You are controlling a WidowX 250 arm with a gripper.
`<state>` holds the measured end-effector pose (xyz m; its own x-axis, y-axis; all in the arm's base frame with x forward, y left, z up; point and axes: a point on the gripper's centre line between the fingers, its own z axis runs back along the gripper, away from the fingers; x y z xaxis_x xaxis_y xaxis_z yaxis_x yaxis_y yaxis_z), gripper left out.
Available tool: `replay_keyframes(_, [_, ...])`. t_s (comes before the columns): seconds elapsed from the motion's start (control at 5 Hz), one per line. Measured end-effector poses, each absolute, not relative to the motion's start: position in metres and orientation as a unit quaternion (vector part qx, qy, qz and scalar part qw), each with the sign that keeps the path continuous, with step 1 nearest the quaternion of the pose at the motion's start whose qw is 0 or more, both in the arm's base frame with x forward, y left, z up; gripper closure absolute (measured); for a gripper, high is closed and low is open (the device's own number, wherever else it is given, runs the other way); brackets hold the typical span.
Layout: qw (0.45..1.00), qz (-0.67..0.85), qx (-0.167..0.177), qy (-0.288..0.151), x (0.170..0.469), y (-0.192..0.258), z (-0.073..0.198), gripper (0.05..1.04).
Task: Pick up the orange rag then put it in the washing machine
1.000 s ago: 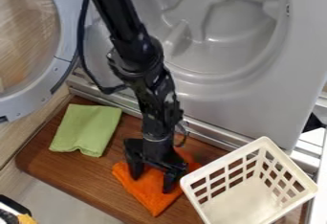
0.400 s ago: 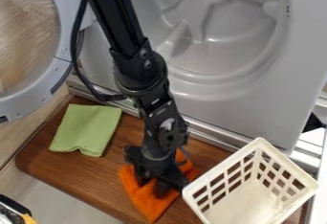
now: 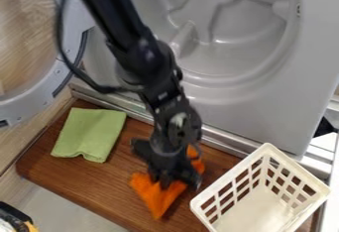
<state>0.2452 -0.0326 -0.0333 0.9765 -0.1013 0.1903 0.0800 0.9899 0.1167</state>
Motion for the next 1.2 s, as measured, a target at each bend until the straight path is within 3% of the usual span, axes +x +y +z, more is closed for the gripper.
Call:
replay_keyframes(0.2, [0.984,-0.033,0.031,-0.173,0.273,-0.03,0.015,1.0])
replay_keyframes(0.6, [0.951,-0.069,0.015,-0.3,0.338,-0.032,0.079,1.0])
replay_keyframes(1.0, [0.924,-0.109,0.046,-0.364,0.387,-0.033,0.08,1.0])
replay_keyframes(1.2, [0.926,-0.107,0.057,-0.357,0.394,-0.024,0.069,1.0])
